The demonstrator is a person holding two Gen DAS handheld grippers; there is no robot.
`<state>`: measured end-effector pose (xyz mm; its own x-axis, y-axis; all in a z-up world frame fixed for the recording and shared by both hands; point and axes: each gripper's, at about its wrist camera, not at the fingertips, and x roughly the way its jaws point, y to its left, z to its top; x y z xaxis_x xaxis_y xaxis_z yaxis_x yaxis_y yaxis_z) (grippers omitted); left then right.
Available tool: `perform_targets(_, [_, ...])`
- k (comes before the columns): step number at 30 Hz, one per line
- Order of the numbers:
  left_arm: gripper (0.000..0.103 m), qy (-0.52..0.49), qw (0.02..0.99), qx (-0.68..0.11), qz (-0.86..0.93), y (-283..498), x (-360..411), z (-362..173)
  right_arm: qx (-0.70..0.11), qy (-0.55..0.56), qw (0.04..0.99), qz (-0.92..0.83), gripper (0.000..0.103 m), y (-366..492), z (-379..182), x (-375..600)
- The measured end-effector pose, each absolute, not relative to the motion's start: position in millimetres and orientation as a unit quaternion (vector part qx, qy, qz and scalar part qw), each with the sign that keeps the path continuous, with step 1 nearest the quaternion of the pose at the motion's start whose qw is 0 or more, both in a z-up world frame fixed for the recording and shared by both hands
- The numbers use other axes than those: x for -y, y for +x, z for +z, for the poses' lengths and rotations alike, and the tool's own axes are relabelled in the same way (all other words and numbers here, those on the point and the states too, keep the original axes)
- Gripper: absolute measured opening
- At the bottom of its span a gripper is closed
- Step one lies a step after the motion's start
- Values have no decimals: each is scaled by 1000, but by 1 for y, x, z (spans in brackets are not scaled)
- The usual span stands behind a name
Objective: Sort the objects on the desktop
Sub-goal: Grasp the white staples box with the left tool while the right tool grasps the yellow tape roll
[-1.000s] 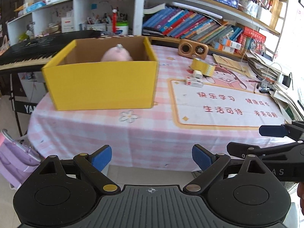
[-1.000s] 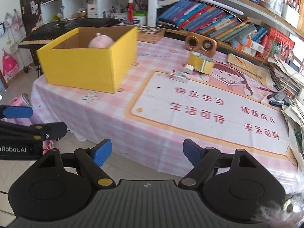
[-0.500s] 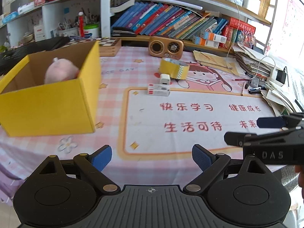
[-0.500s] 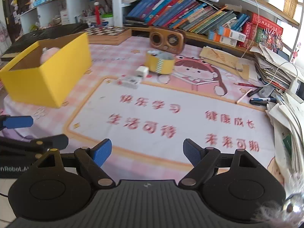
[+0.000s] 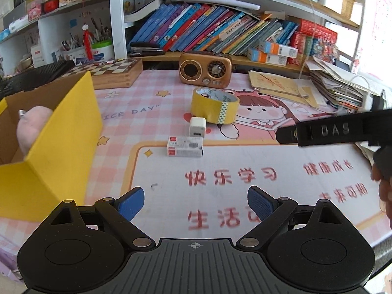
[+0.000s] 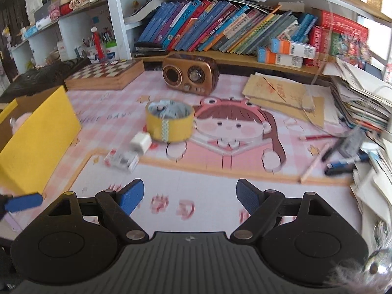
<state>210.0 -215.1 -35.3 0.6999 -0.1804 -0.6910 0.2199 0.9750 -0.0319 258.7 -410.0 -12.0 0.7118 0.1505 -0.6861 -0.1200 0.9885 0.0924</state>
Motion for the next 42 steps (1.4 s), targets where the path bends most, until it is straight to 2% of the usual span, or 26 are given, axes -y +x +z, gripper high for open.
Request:
perform_targets(10, [91, 3, 926, -370, -69, 262, 228, -56, -371, 27, 921, 111, 86, 331, -20, 414])
perform_targets(16, [90, 15, 930, -361, -67, 283, 241, -63, -374, 36, 918, 125, 91, 360, -26, 410])
perform_targets(23, [87, 18, 930, -363, -53, 306, 246, -75, -375, 43, 917, 131, 92, 383, -30, 406])
perform_targets(29, [73, 22, 926, -374, -48, 323, 247, -85, -376, 40, 915, 139, 94, 396, -34, 401])
perform_targets(32, [57, 23, 924, -379, -48, 327, 245, -89, -376, 35, 915, 143, 97, 402, -37, 398])
perform_targets(42, [53, -12, 925, -376, -53, 311, 225, -76, -395, 23, 906, 149, 100, 430, -58, 380])
